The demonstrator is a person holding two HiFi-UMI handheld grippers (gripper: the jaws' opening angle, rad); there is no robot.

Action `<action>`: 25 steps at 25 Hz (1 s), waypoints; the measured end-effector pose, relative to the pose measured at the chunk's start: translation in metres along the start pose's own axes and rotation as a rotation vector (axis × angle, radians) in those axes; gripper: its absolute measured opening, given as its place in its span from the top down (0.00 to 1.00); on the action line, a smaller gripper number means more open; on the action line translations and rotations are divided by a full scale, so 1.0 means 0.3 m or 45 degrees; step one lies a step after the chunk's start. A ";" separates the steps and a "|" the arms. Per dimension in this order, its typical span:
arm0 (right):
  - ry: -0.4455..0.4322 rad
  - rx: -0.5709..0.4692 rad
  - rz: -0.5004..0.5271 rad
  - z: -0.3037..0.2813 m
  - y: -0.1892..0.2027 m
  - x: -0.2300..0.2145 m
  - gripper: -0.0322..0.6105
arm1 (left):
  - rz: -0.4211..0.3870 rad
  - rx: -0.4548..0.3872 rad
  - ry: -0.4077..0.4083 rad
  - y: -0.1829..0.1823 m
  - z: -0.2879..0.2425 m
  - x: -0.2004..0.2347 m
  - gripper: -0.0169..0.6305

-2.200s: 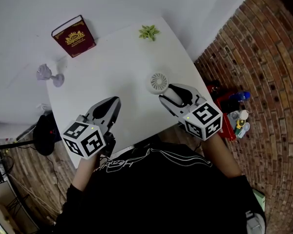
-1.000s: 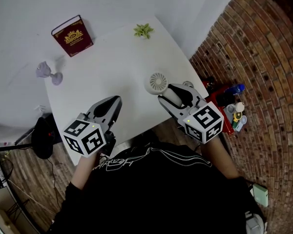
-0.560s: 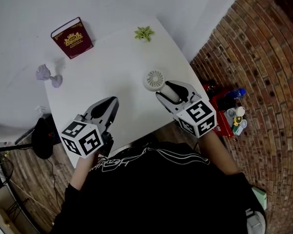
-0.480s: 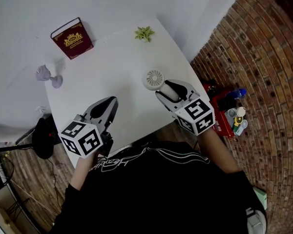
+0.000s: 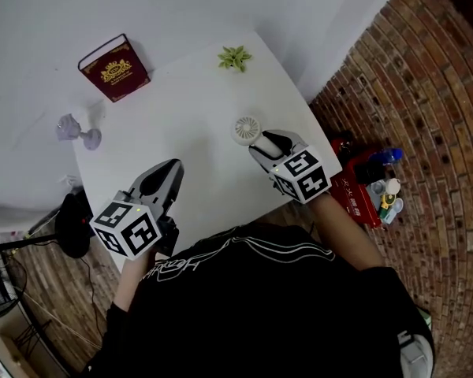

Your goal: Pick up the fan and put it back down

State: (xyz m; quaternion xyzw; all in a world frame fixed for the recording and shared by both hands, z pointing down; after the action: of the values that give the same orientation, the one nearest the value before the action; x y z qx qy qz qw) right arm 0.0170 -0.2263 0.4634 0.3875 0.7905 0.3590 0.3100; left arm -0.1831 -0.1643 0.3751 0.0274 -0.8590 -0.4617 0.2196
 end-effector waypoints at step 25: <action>0.005 0.199 -0.071 -0.214 0.242 -0.142 0.65 | 0.051 0.028 -0.116 0.026 -0.014 0.117 0.92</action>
State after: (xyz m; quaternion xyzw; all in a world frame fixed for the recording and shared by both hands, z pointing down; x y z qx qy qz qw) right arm 0.0176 -0.2507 0.5664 0.3877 0.8271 0.2882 0.2872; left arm -0.2119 -0.1719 0.3957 -0.0082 -0.8735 -0.4486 0.1891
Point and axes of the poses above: the fingertips, and each gripper's own axes: z backward along the fingers, x to its left, y out of its underside, the point moved 3 cm from there along z, backward along the fingers, and after that the axes turned 15 degrees about -y, right-handed, at the moved point
